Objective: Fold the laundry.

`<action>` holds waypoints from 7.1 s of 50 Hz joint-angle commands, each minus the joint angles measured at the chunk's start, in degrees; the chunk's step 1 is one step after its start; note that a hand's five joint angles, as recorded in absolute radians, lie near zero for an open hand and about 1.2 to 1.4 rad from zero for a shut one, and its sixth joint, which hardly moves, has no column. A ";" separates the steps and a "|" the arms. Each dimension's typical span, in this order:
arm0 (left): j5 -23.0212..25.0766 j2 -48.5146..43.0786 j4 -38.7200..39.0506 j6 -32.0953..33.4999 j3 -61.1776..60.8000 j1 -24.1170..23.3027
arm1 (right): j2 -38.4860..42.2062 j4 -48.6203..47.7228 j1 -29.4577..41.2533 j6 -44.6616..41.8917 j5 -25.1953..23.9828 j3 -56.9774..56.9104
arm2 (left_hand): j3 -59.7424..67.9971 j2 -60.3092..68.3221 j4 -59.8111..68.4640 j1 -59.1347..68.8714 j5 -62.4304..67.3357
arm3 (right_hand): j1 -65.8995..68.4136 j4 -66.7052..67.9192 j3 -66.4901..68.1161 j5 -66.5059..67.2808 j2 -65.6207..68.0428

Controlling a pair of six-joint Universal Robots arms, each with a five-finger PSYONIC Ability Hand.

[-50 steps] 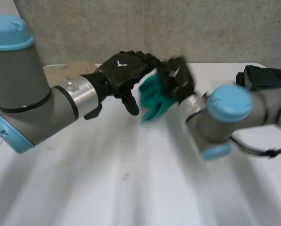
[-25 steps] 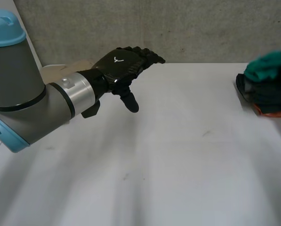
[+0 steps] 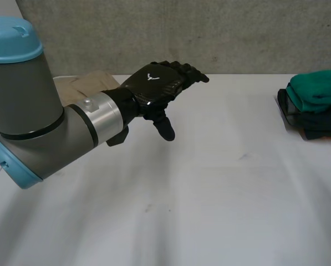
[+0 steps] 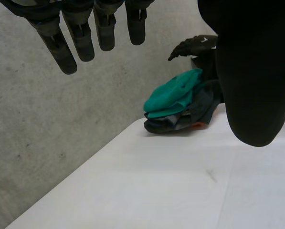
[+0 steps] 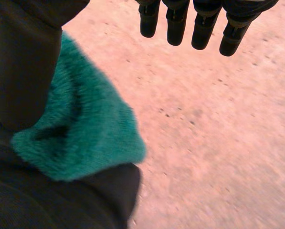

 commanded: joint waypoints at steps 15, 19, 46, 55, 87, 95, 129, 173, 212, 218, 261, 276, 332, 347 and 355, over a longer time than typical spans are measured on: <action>-4.01 8.12 6.28 -5.62 2.48 0.41 | -24.70 11.14 7.16 -9.62 21.25 1.48 | -0.52 -0.31 0.16 0.75 -1.31 | -2.95 -2.40 -2.19 -2.85 -2.13; -13.33 9.88 7.53 -5.45 4.42 5.33 | -29.62 2.69 13.59 -6.36 17.83 8.67 | 2.50 2.72 3.19 3.78 1.71 | -2.95 -2.40 -2.19 -2.85 -2.13; -6.85 -39.58 14.56 24.25 29.63 31.36 | -29.73 12.59 30.66 -11.54 10.17 36.21 | 5.70 5.91 6.38 6.97 4.91 | -2.95 -2.40 -2.19 -2.85 -2.13; -7.02 -47.24 15.43 23.47 38.61 32.15 | -30.08 12.59 30.40 -11.80 10.17 39.03 | 67.75 67.96 68.44 69.03 66.96 | -2.95 -2.40 -2.19 -2.85 -2.13; -16.16 -18.14 20.80 -11.25 9.69 -7.48 | -37.20 12.59 26.88 -10.75 11.75 41.40 | 67.75 67.97 68.44 69.03 66.96 | -2.95 -2.40 -2.19 -2.85 -2.13; -18.80 -24.57 18.51 -10.90 13.21 -11.36 | -37.11 12.50 25.48 -10.66 12.63 41.66 | 37.04 37.26 37.73 38.32 36.25 | -2.95 -2.40 -2.19 -2.85 -2.13; -13.53 4.45 19.92 25.31 -39.17 23.18 | -29.57 45.82 40.14 -6.36 6.91 31.92 | 16.80 17.02 17.49 18.08 16.01 | 6.22 6.77 6.98 6.32 7.04; -14.75 -6.30 19.48 22.59 -24.67 20.29 | 3.67 22.08 51.84 -6.09 23.97 1.67 | 67.75 67.97 68.44 69.03 66.96 | 15.20 15.75 15.95 15.29 16.02; -19.06 6.80 19.30 8.17 -24.32 17.56 | 2.48 24.98 51.85 -4.78 24.58 -8.27 | 67.75 67.97 68.44 69.03 66.96 | 67.05 67.60 67.81 67.15 67.87; -20.90 14.09 19.30 6.50 -21.25 17.03 | -12.22 26.65 51.14 -2.84 24.32 -6.24 | 67.75 67.97 68.44 69.03 66.96 | 67.05 67.60 67.81 67.15 67.87; -24.07 -12.15 20.26 4.82 14.26 12.02 | -6.71 36.87 38.57 1.03 25.98 -19.33 | 67.75 67.97 68.44 69.03 66.96 | 67.05 67.60 67.81 67.15 67.87; -22.75 -36.43 32.57 10.02 34.56 12.81 | 13.60 9.59 40.77 0.15 27.48 -27.84 | 42.04 42.25 42.73 43.32 41.25 | -2.95 -2.40 -2.19 -2.85 -2.13; -39.97 -0.31 9.98 2.98 -31.79 -10.83 | -12.59 37.56 20.55 -35.18 -4.07 24.09 | 16.13 16.35 16.82 17.41 15.34 | 21.18 21.73 21.93 21.27 22.00; -40.86 -4.35 16.22 7.20 -32.49 -8.11 | -10.74 30.09 23.54 -30.17 -3.63 22.68 | 22.32 22.54 23.01 23.60 21.54 | 37.51 38.06 38.26 37.60 38.33; -40.86 -5.67 19.47 8.52 -32.84 -7.49 | -8.20 28.24 25.56 -29.82 -2.05 20.66 | 49.04 49.26 49.73 50.32 48.25 | 45.24 45.79 45.99 45.33 46.06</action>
